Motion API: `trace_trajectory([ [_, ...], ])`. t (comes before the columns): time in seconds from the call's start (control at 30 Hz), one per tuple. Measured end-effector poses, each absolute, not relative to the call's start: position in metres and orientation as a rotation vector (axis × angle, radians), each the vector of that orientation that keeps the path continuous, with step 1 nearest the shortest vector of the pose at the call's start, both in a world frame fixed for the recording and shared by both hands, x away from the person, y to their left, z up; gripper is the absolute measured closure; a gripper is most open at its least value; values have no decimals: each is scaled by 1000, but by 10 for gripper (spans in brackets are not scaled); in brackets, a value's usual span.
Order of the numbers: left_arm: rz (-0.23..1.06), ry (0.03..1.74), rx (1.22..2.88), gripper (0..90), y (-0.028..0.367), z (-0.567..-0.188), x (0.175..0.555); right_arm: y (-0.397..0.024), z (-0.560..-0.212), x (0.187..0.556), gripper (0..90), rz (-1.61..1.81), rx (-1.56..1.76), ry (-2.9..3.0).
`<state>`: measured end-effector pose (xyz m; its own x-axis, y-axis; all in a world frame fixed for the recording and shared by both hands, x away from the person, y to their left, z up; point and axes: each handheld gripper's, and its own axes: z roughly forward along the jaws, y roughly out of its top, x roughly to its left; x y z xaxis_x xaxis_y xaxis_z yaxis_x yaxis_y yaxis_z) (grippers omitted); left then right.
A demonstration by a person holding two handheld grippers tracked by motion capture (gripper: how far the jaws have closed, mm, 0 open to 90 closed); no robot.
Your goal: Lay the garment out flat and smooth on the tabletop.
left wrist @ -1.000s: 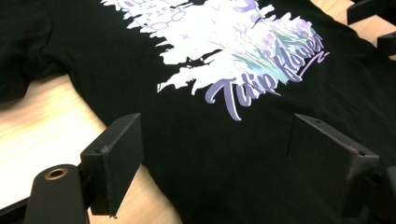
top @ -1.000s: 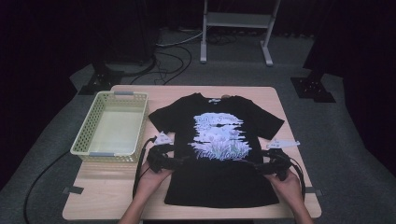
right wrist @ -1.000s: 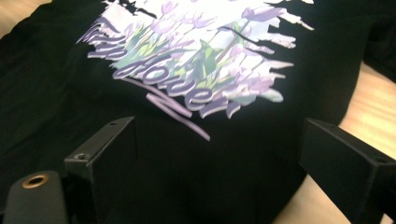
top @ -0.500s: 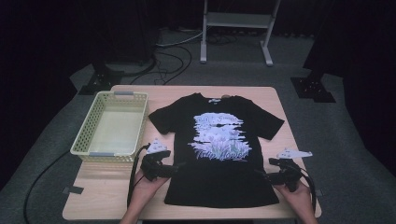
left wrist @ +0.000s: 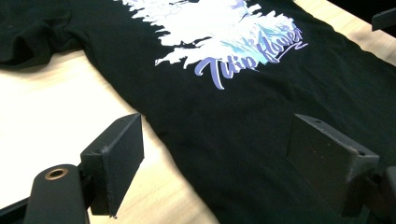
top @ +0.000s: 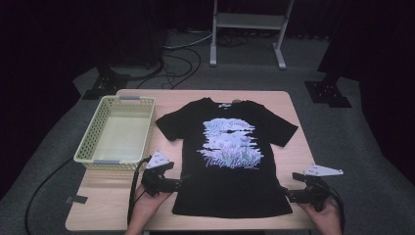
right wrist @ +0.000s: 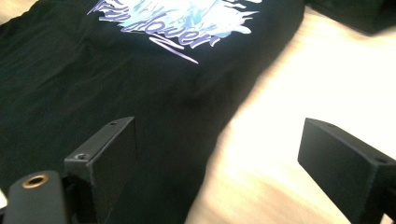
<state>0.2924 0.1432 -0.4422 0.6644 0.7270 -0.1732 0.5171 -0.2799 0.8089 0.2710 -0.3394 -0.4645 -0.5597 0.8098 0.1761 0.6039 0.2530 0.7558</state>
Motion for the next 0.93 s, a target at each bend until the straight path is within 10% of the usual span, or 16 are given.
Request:
trace_trajectory([
  [0.93,287,992,1878,179,161,-439,248,-373,-466,219,116,1237,1357,2200],
])
